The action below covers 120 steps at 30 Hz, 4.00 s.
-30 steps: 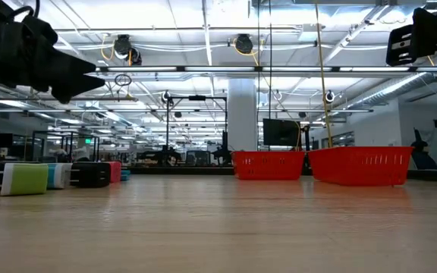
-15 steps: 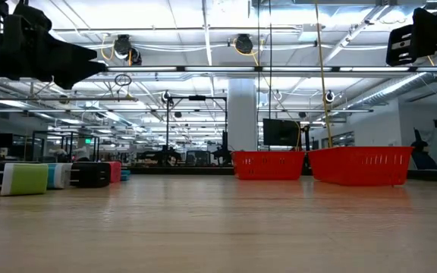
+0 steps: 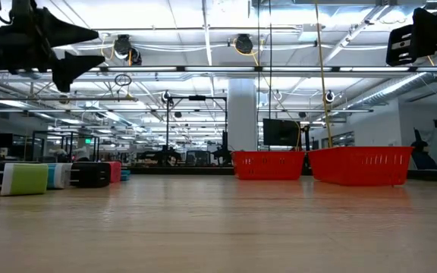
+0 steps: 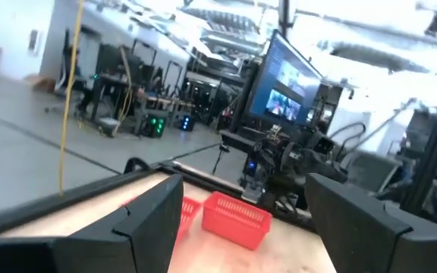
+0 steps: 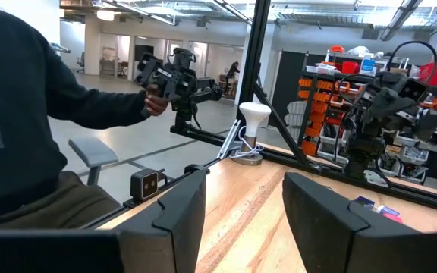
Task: Pick & Place Office items
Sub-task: Put the blue digital clock into the top red bin
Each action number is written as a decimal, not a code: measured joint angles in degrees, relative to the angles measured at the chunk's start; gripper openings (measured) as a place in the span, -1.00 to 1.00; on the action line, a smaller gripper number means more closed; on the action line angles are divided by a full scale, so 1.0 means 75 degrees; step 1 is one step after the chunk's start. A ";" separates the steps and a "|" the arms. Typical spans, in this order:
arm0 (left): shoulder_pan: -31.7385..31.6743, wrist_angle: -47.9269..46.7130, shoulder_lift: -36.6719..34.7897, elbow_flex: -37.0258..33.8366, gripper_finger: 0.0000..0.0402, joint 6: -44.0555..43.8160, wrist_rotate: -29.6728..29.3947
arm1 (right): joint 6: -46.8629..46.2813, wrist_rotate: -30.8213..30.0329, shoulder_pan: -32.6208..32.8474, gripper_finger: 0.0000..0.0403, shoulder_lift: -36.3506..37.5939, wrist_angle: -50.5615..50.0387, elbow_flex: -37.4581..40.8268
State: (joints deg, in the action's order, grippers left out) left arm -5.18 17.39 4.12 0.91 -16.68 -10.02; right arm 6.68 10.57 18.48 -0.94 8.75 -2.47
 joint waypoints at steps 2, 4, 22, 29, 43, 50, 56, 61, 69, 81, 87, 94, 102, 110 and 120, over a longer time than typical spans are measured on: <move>0.0002 -0.0011 0.0000 0.0000 0.36 -0.0601 -0.0155 | 0.0000 0.0000 0.0000 -0.18 0.0001 0.0000 -0.0002; -0.0001 -0.0102 0.0006 0.0000 0.36 -0.1440 -0.0155 | 0.0000 0.0000 -0.0003 -0.18 0.0001 0.0000 0.0001; 0.0002 -0.2778 0.3514 0.1538 0.36 -0.4721 -0.0837 | 0.0001 0.0000 -0.0002 -0.18 0.0000 0.0000 0.0001; -0.0042 -0.4122 0.7034 0.3656 0.36 -0.4821 -0.0910 | 0.0002 0.0000 -0.0002 -0.18 0.0000 0.0000 -0.0002; -0.0848 -0.6932 1.1205 0.6586 0.36 -0.6186 -0.0732 | 0.0003 0.0000 0.0000 -0.18 0.0001 -0.0003 -0.0002; -0.1231 -0.7594 1.1825 0.6586 0.36 -0.6678 -0.0694 | 0.0000 0.0000 -0.0002 -0.18 0.0001 -0.0003 -0.0001; -0.1379 -0.7854 1.1814 0.6586 0.36 -0.6868 -0.0573 | 0.0003 0.0000 -0.0003 -0.18 0.0001 -0.0003 -0.0002; -0.1343 -0.7857 1.1811 0.6586 0.36 -0.7009 -0.0401 | 0.0002 0.0000 -0.0001 -0.18 0.0001 -0.0003 -0.0001; -0.1039 -0.7623 1.1811 0.6586 0.36 -0.7085 -0.0359 | 0.0001 0.0000 -0.0001 -0.18 0.0001 -0.0003 -0.0002; -0.1047 -0.7474 1.2484 0.6580 0.36 -0.6700 -0.0504 | 0.0003 0.0003 -0.0003 -0.18 0.0001 -0.0003 -0.0002; -0.0956 -0.7279 1.2540 0.6571 0.36 -0.5986 -0.0731 | 0.0000 0.0000 -0.0003 -0.18 0.0001 -0.0006 0.0001; -0.0864 -0.7285 1.2555 0.6557 0.36 -0.6666 -0.0766 | 0.0000 0.0000 -0.0003 -0.18 0.0001 -0.0006 0.0000; -0.0918 -0.7281 1.2566 0.6557 0.06 -0.6707 -0.0443 | 0.0001 0.0000 -0.0003 -0.18 0.0001 -0.0006 0.0000; -0.0957 -0.7128 1.2569 0.6557 -0.22 -0.5990 -0.0659 | 0.0000 0.0000 -0.0003 -0.18 0.0001 -0.0006 0.0001; -0.0845 -0.7385 1.1932 0.6992 -0.23 -0.4014 -0.1659 | 0.0000 0.0000 0.0000 -0.18 0.0001 -0.0006 -0.0002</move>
State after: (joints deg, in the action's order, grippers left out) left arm -11.52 -38.00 93.61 53.35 -46.79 -22.46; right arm 6.68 10.57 18.48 -0.93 8.71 -2.48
